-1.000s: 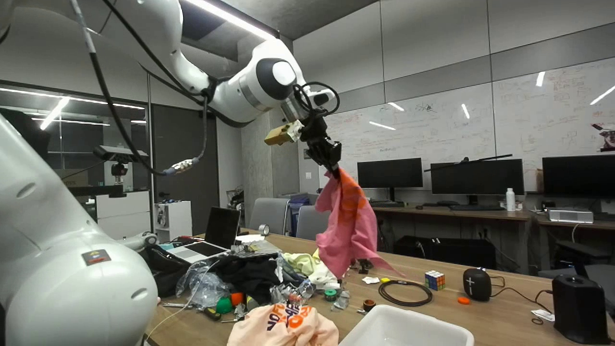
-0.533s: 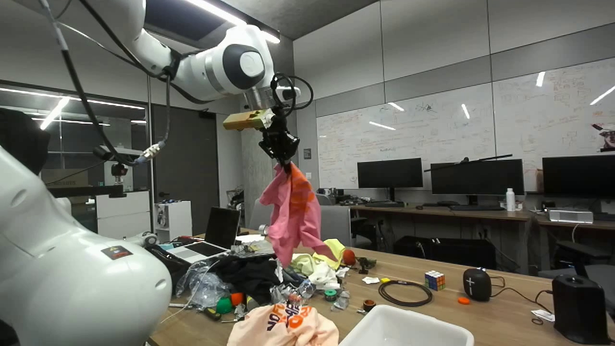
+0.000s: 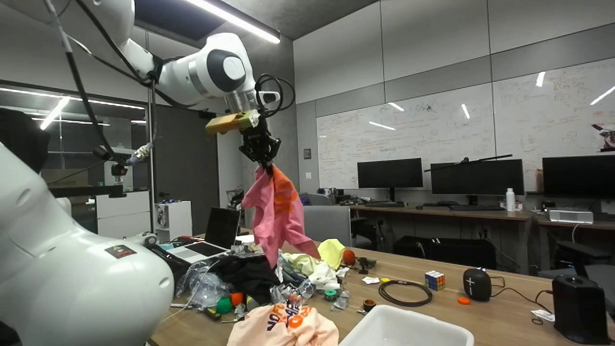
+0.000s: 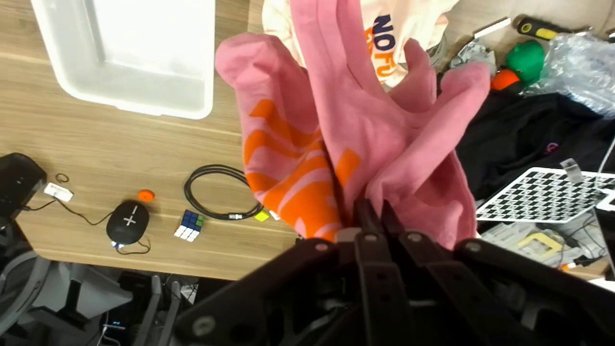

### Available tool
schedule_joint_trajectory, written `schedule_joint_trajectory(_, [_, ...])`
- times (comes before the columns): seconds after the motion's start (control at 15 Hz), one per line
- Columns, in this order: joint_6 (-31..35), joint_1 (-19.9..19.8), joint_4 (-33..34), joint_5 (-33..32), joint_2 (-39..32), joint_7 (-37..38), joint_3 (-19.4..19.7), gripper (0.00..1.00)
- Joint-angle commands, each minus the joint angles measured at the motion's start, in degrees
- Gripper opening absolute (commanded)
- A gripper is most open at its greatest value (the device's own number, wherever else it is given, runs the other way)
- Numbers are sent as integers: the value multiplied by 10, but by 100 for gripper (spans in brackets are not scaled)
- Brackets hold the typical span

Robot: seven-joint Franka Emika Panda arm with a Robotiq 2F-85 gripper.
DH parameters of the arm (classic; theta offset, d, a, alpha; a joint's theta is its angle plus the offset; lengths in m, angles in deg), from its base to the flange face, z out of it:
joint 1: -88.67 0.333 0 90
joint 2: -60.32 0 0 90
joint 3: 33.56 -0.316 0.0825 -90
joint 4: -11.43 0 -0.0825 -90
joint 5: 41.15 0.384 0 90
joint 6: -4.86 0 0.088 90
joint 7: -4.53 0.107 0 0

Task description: Remove the shirts from the basket.

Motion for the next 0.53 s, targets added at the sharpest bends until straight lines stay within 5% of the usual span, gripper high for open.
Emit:
schedule_joint_trajectory(0.0, [42,-44,30,-47,-46,76,-56,1])
schedule_joint_trajectory(0.27, [56,-94,44,-105,-78,194,-98,1])
schedule_joint_trajectory(0.33, [48,-97,46,-114,-85,201,-100,28])
schedule_joint_trajectory(0.47, [35,-98,48,-126,-95,203,-98,35])
